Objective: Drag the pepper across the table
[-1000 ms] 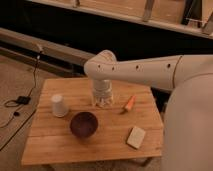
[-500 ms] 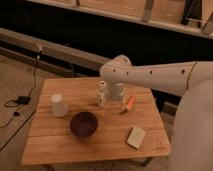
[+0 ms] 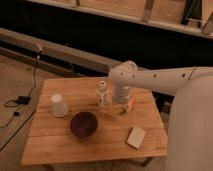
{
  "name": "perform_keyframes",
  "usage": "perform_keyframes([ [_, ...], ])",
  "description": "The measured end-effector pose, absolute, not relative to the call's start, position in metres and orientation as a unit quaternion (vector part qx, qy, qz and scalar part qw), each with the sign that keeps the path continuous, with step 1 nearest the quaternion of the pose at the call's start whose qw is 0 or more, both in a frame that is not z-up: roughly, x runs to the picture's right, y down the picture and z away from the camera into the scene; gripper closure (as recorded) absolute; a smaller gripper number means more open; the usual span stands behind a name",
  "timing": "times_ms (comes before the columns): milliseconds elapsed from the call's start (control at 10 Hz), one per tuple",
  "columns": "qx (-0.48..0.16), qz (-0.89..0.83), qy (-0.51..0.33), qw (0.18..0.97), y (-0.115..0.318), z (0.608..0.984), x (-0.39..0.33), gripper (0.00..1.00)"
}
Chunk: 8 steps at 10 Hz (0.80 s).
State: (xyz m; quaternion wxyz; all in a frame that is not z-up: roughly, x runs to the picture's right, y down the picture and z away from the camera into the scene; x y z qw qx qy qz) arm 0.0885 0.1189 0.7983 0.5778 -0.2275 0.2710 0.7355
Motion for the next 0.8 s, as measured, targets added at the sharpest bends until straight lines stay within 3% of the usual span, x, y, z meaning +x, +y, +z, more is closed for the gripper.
perform_keyframes([
  [800, -0.251, 0.722, 0.280, 0.580, 0.132, 0.857, 0.120, 0.35],
])
